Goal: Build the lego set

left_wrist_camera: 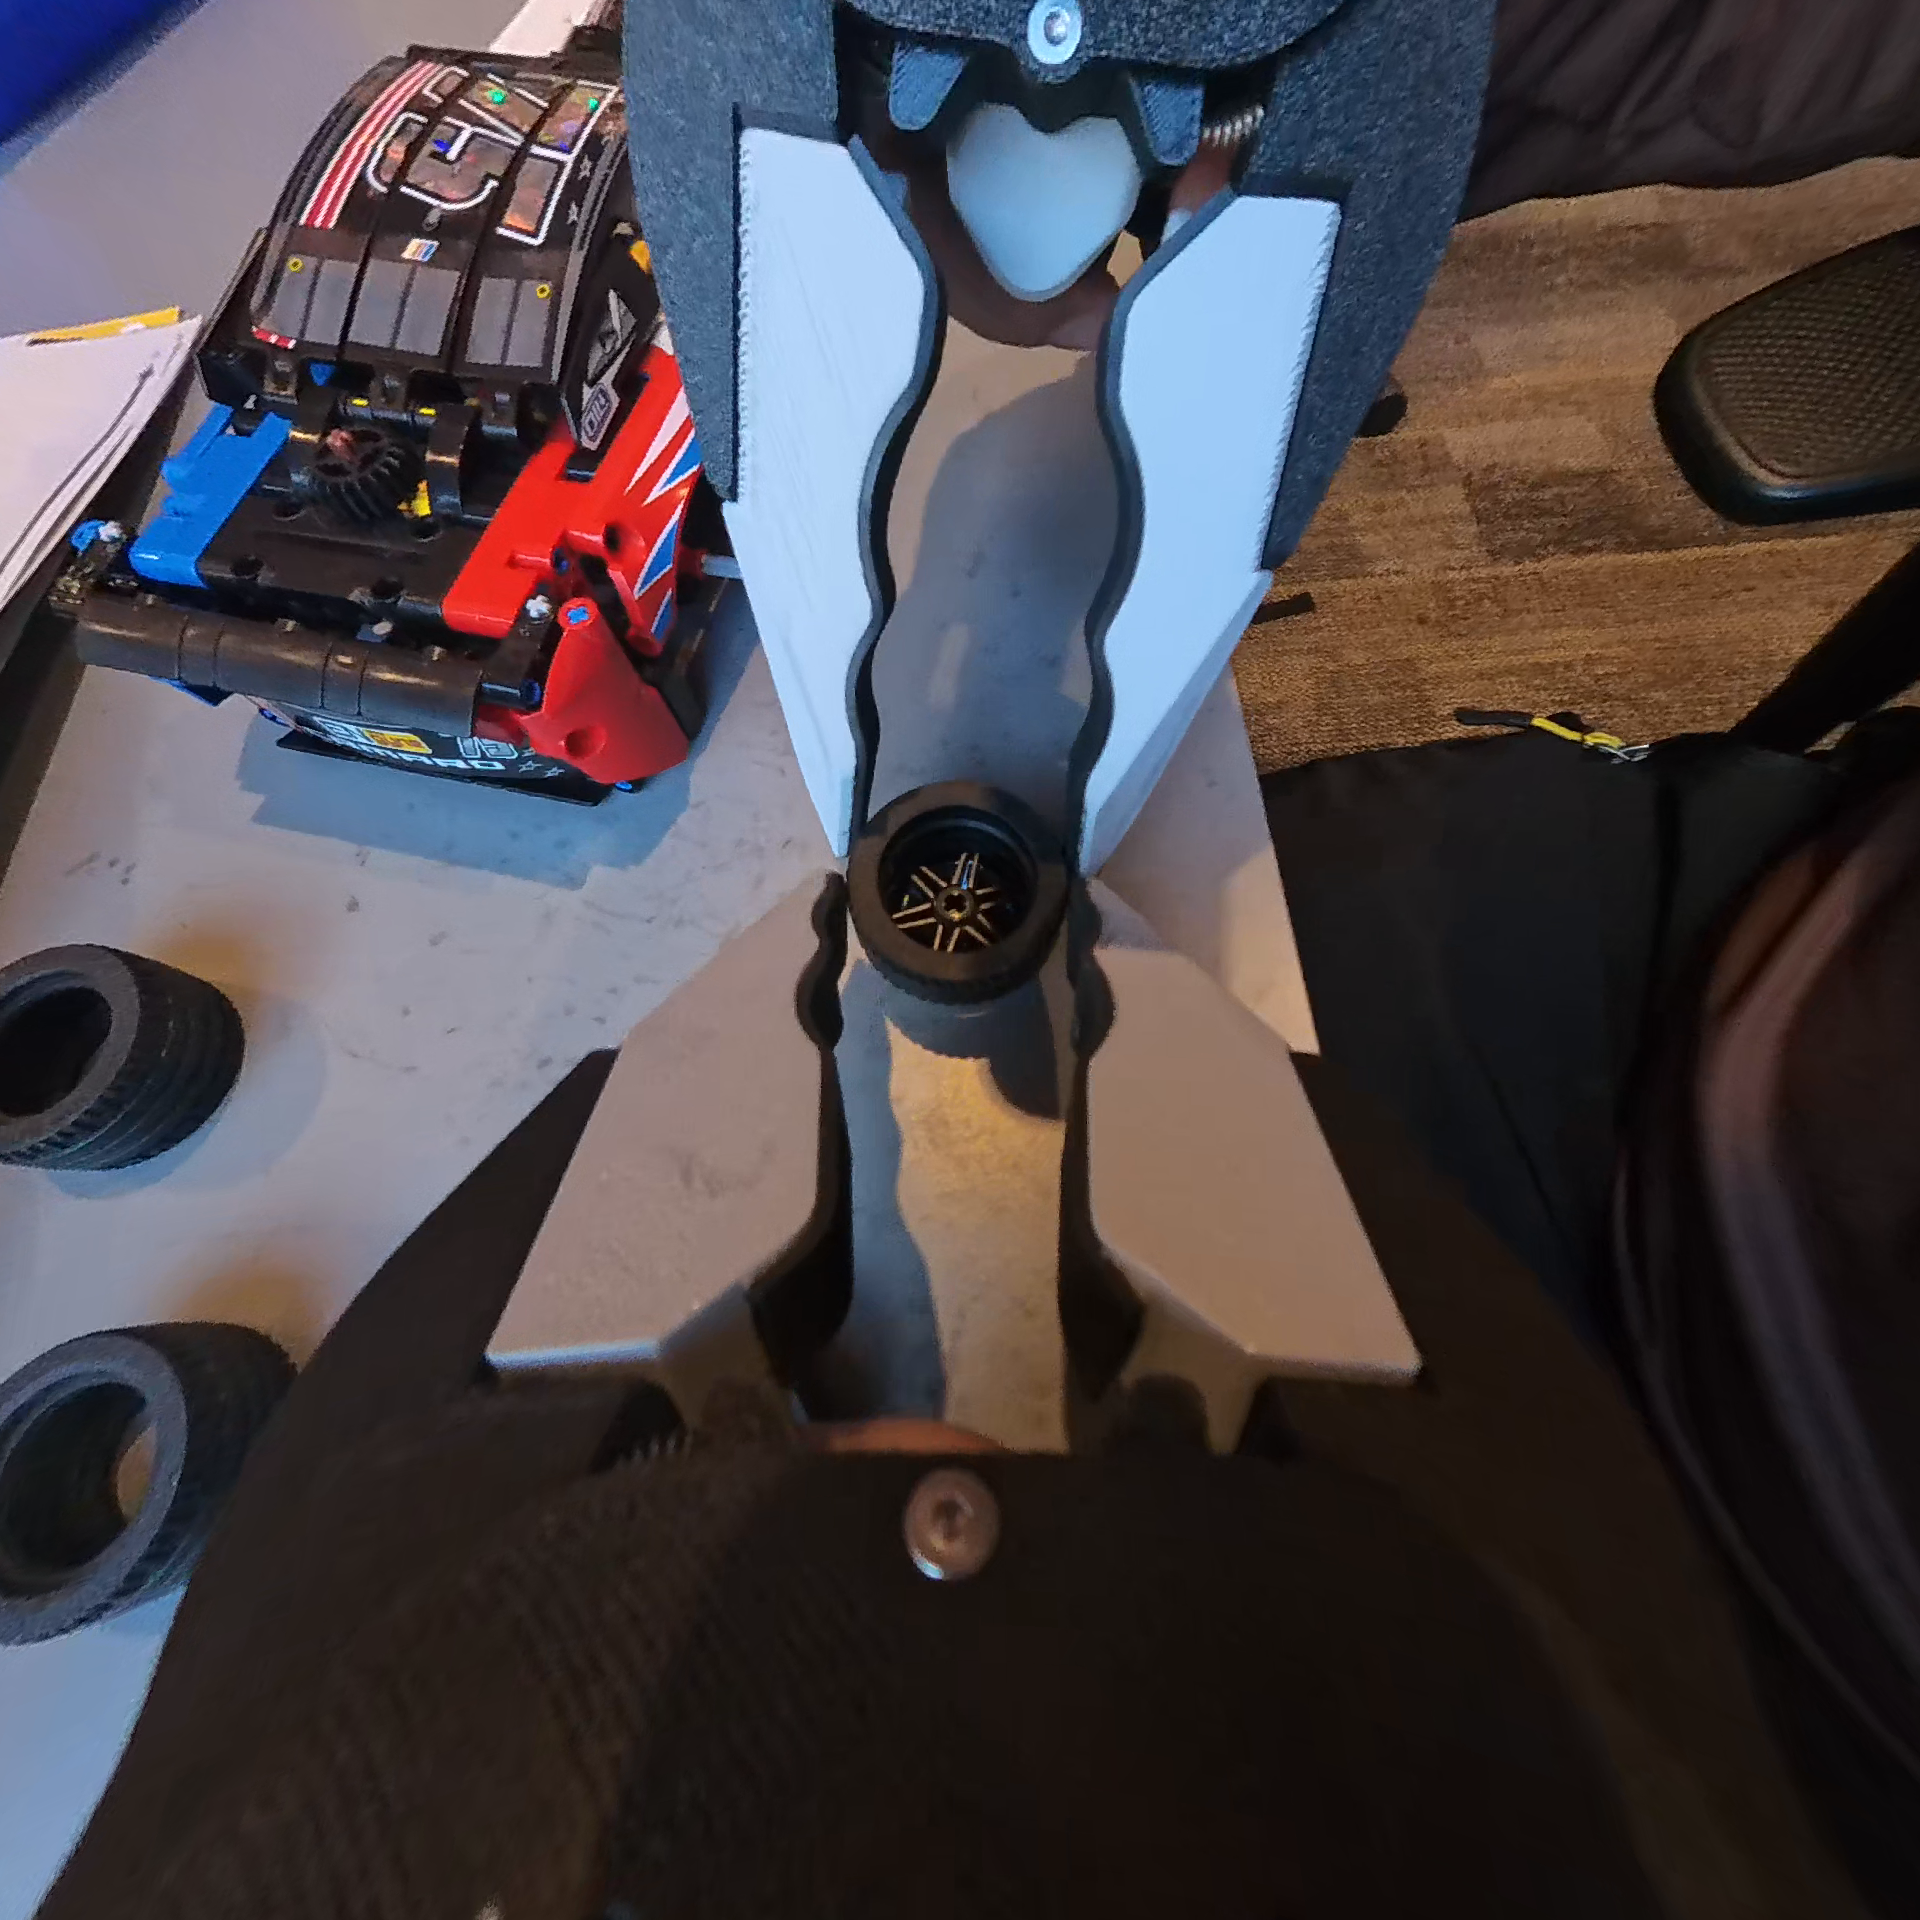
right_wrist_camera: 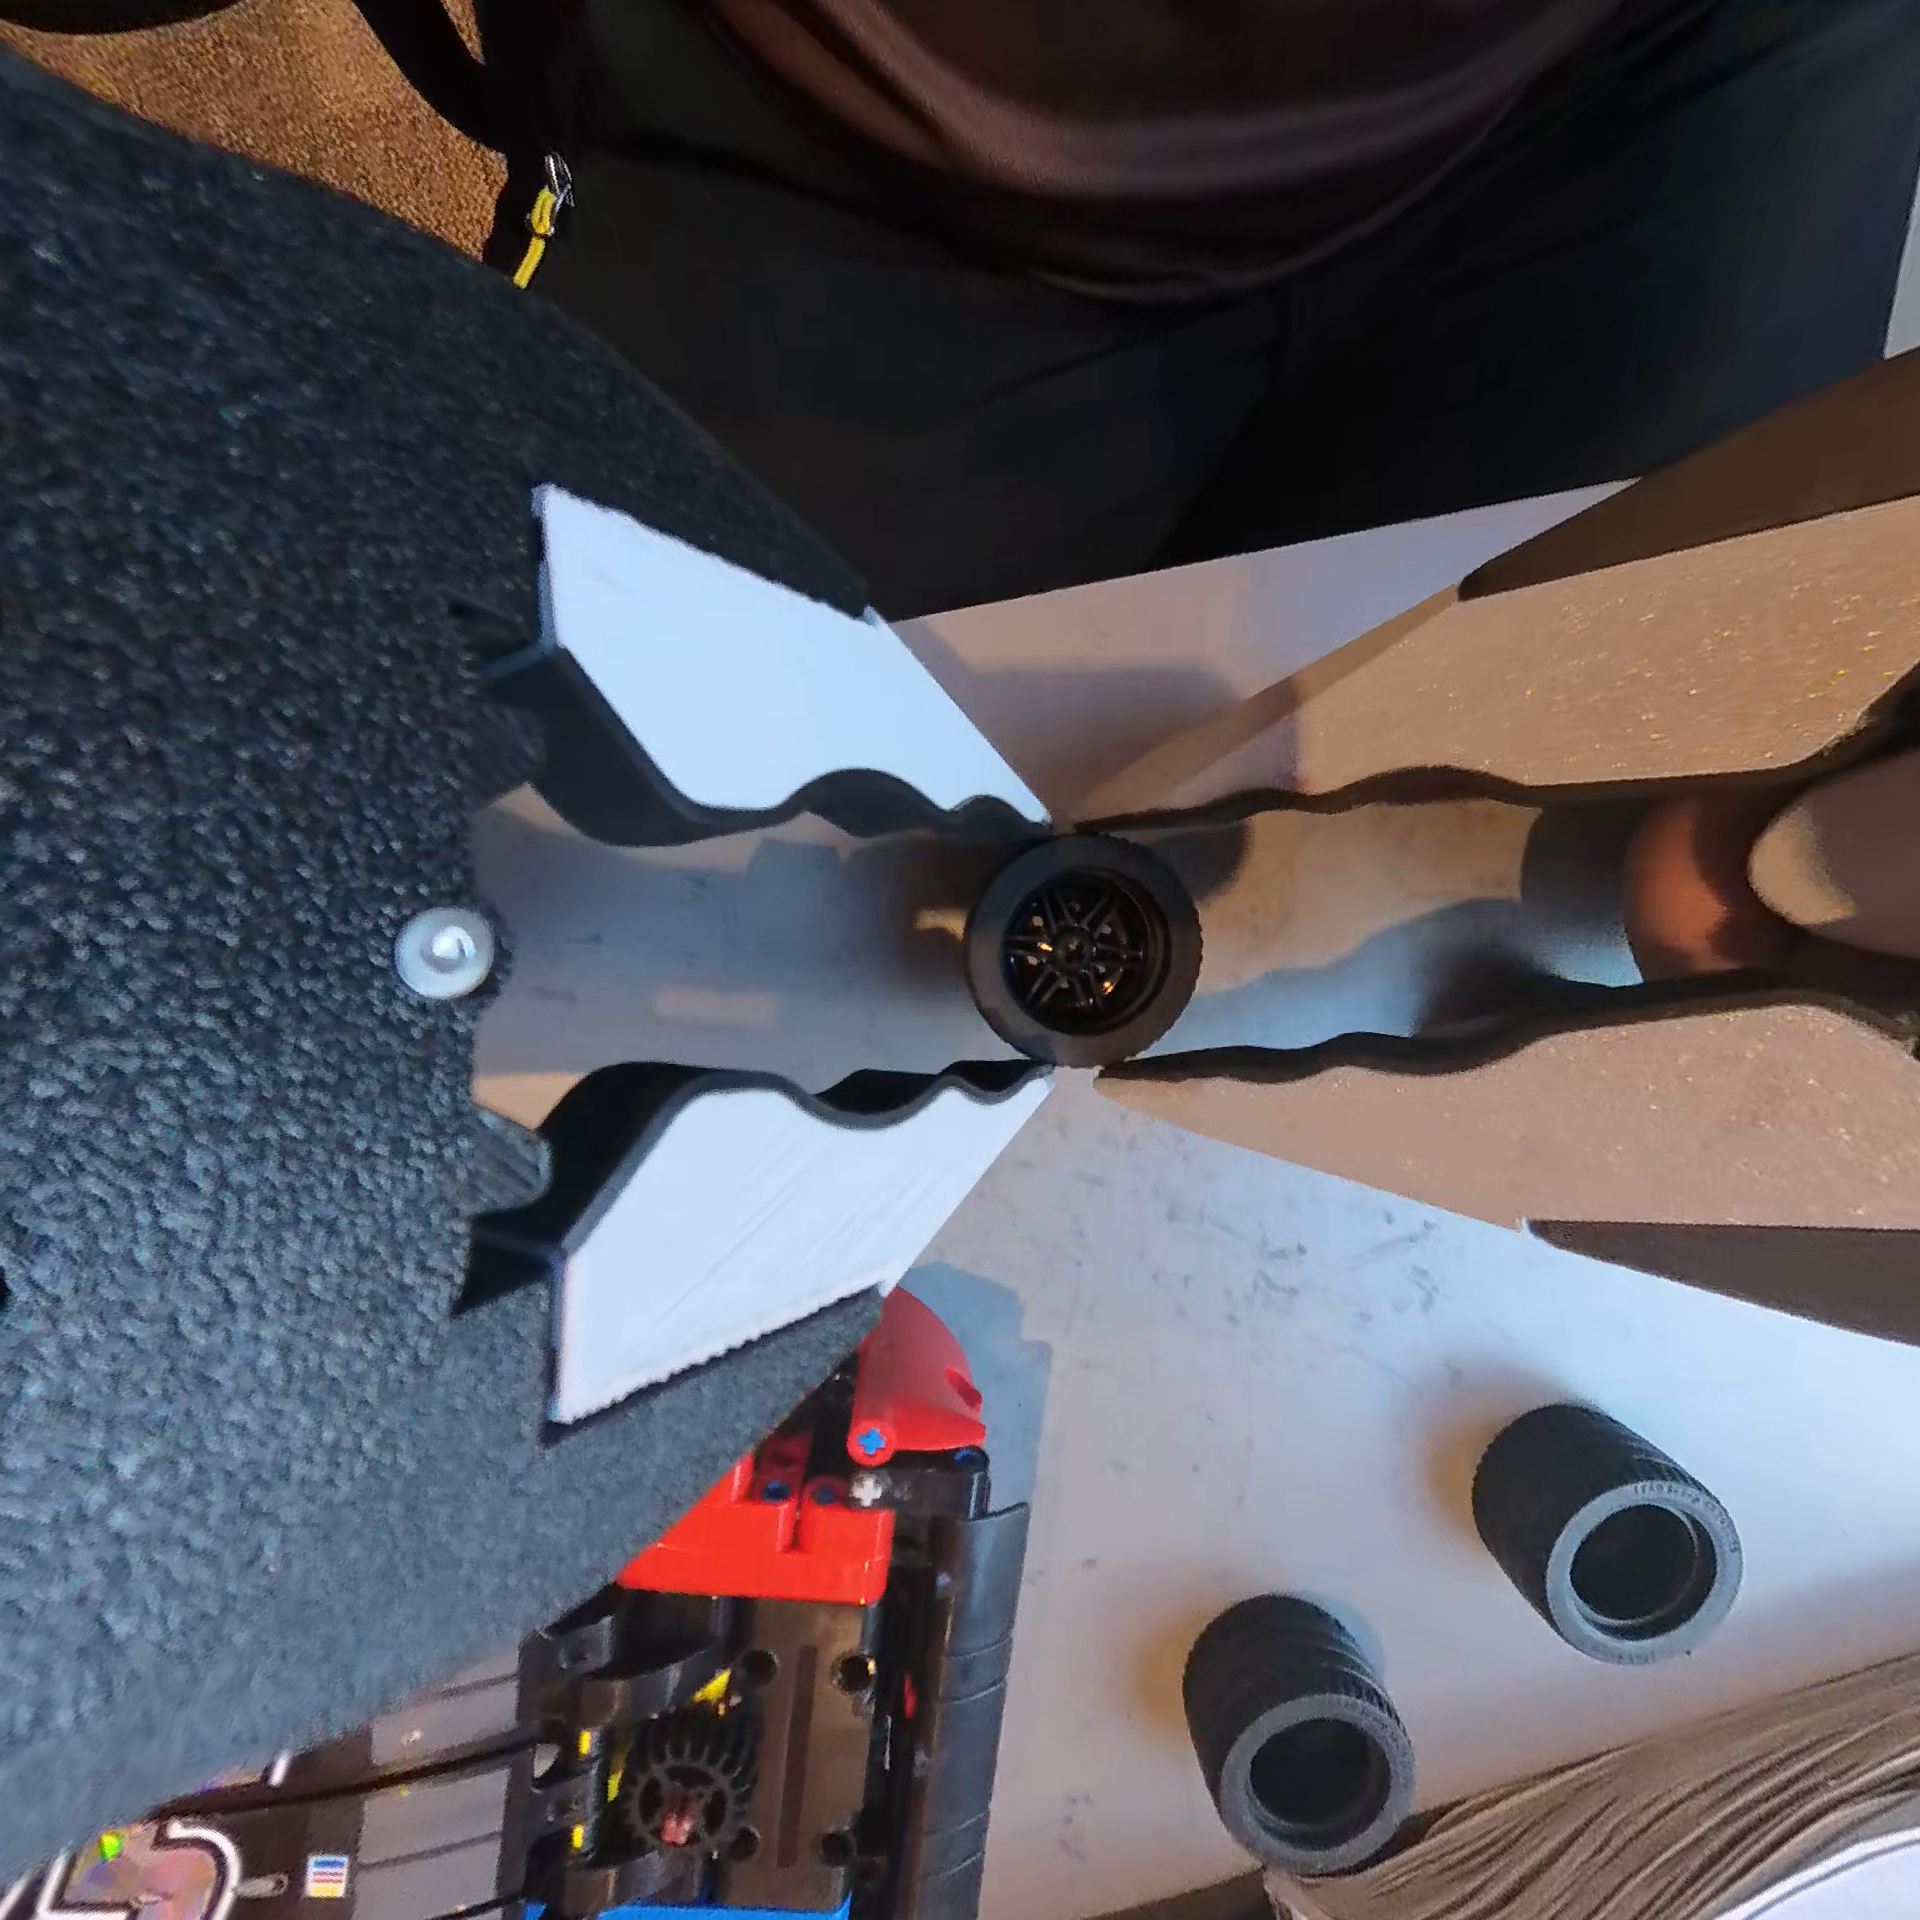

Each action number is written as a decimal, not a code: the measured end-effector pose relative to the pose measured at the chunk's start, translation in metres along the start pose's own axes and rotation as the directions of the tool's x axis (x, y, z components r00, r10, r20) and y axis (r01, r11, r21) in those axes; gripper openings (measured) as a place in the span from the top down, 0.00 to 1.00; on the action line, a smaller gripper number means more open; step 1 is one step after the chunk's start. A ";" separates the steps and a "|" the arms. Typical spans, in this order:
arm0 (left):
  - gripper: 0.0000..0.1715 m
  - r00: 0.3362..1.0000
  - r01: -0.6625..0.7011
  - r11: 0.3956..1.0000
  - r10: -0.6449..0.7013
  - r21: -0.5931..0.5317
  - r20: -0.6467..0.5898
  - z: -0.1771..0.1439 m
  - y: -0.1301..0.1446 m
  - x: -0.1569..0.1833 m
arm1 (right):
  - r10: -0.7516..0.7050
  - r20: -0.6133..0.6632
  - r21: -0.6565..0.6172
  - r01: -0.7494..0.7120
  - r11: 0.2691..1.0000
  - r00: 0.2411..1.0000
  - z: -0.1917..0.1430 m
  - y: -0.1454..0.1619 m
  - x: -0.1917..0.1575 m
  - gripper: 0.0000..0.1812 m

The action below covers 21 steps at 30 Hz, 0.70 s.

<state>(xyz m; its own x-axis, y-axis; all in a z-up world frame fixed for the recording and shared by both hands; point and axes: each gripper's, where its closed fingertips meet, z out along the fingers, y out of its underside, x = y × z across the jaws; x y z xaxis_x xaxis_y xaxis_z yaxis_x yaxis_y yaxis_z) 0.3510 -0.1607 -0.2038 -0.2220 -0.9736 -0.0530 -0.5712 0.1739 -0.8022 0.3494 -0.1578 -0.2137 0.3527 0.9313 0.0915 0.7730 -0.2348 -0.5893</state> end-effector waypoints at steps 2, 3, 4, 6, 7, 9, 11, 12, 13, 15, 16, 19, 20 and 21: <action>0.77 1.000 0.003 1.000 -0.003 0.002 -0.002 0.000 0.001 0.000 | -0.001 -0.001 -0.002 0.001 1.000 1.000 0.001 0.000 0.000 0.78; 0.77 1.000 0.008 1.000 -0.008 0.005 -0.005 0.000 0.002 0.000 | 0.001 0.000 -0.002 -0.001 1.000 1.000 0.001 0.000 0.000 0.78; 0.77 1.000 0.015 1.000 -0.015 0.008 -0.009 0.000 0.002 0.000 | 0.004 0.001 -0.003 -0.004 1.000 1.000 0.001 0.000 0.000 0.78; 0.77 0.999 0.031 0.999 -0.031 0.006 -0.022 0.000 0.003 0.000 | 0.002 0.002 -0.006 -0.002 1.000 1.000 0.002 0.000 -0.001 0.78; 0.77 0.999 0.034 0.999 -0.034 0.002 -0.026 0.001 0.003 0.000 | -0.006 -0.003 -0.011 0.006 1.000 1.000 0.002 0.001 -0.001 0.78; 0.76 0.999 0.038 0.999 -0.039 -0.008 -0.034 0.002 0.004 0.000 | -0.017 -0.013 -0.022 0.017 1.000 1.000 0.003 0.001 -0.001 0.78; 0.76 0.998 0.051 0.999 -0.051 -0.010 -0.045 0.003 0.004 0.000 | -0.013 -0.009 -0.026 0.012 1.000 1.000 0.003 0.001 -0.001 0.78; 0.76 0.997 0.056 0.998 -0.056 -0.011 -0.050 0.003 0.004 0.000 | -0.011 -0.007 -0.026 0.011 1.000 1.000 0.003 0.001 -0.001 0.78; 0.76 0.997 0.058 0.998 -0.058 -0.012 -0.052 0.003 0.005 0.000 | -0.010 -0.006 -0.028 0.009 1.000 1.000 0.004 0.001 -0.001 0.78; 0.76 0.996 0.062 0.998 -0.063 -0.014 -0.055 0.004 0.005 0.000 | -0.012 -0.012 -0.035 0.012 0.999 1.000 0.004 0.002 -0.001 0.78; 0.76 0.996 0.065 0.998 -0.066 -0.015 -0.057 0.004 0.005 0.000 | -0.019 -0.016 -0.042 0.018 0.999 1.000 0.005 0.002 -0.001 0.78; 0.76 0.996 0.065 0.998 -0.066 -0.022 -0.058 0.005 0.005 0.001 | -0.035 -0.022 -0.064 0.034 0.997 0.999 0.006 0.003 -0.001 0.78; 0.76 0.996 0.064 0.998 -0.066 -0.024 -0.059 0.006 0.005 0.001 | -0.038 -0.023 -0.069 0.036 0.997 0.999 0.006 0.004 -0.001 0.78; 0.76 0.996 0.066 0.997 -0.068 -0.026 -0.062 0.006 0.006 0.001 | -0.039 -0.023 -0.073 0.038 0.997 0.999 0.006 0.004 -0.001 0.78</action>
<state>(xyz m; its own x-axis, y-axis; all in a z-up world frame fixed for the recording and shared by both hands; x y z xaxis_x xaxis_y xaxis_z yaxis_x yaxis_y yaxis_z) 0.3524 -0.1616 -0.2118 -0.2312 -0.9722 0.0385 -0.6050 0.1126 -0.7882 0.3486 -0.1581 -0.2211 0.3338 0.9333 0.1326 0.8222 -0.2194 -0.5253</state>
